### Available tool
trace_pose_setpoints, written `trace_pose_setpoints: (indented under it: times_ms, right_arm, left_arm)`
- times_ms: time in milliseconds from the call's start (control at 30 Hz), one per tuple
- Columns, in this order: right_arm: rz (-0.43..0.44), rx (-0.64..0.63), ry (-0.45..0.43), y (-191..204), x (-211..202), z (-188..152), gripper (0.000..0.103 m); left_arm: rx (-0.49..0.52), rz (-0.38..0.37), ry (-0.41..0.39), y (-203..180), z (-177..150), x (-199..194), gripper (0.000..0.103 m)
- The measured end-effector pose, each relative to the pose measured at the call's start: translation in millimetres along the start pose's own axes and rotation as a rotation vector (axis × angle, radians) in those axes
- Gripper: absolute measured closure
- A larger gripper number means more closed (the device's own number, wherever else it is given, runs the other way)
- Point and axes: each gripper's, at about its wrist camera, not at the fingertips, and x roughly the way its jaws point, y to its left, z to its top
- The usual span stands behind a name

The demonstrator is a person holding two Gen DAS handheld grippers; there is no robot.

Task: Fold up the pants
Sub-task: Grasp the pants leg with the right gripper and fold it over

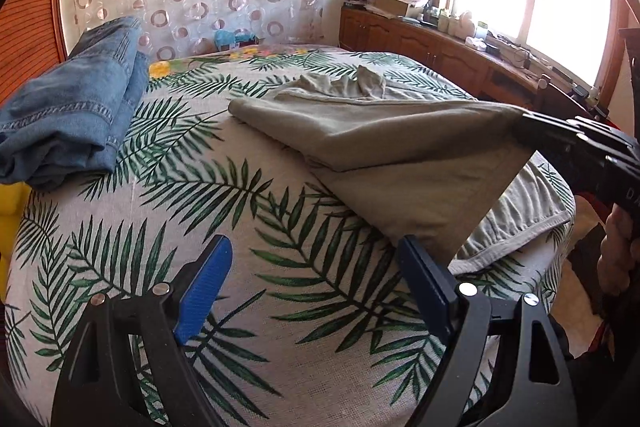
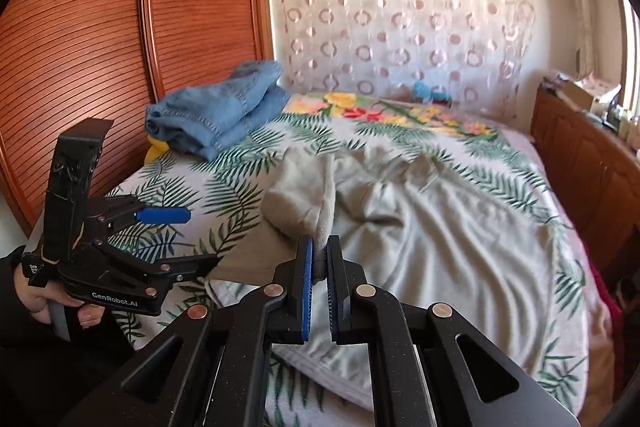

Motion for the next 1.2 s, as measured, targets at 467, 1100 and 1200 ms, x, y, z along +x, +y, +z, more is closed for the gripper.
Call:
trace_pose_setpoints:
  times_ms: [467,1100,1200]
  right_arm:
    - [-0.095,0.052,-0.027,-22.3,-45.2,-18.2,0.097]
    - [-0.16,0.113,-0.026,-29.5,-77.2,-41.9,0.097]
    - [-0.169,0.126,-0.021,-33.3,-80.4,-44.7,0.097]
  left_arm:
    - [0.054,-0.064,-0.031,-27.2,39.3,8.0,0.018]
    - [0.118,-0.099,-0.006,-70.3,47.3,25.3,0.018]
    - [0.128,-0.097,0.005,-75.3,46.2,30.0,0.018]
